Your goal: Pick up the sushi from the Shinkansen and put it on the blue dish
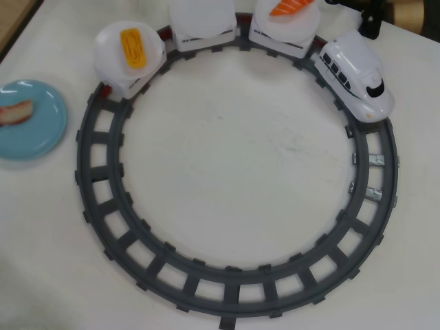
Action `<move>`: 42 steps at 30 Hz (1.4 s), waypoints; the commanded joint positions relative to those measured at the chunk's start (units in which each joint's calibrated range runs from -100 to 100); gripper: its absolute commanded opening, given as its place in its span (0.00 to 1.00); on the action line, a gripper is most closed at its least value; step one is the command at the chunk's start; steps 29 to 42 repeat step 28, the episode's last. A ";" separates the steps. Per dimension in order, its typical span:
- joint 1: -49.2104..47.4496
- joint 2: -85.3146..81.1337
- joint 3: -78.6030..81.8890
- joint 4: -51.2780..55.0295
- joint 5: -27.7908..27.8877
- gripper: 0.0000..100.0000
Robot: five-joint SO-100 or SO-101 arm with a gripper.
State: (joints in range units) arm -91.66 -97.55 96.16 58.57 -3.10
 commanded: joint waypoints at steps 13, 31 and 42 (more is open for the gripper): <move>-0.33 -0.29 0.96 -0.52 -0.09 0.06; -0.33 -0.29 0.96 -0.52 -0.09 0.06; -0.33 -0.29 0.96 -0.52 -0.09 0.06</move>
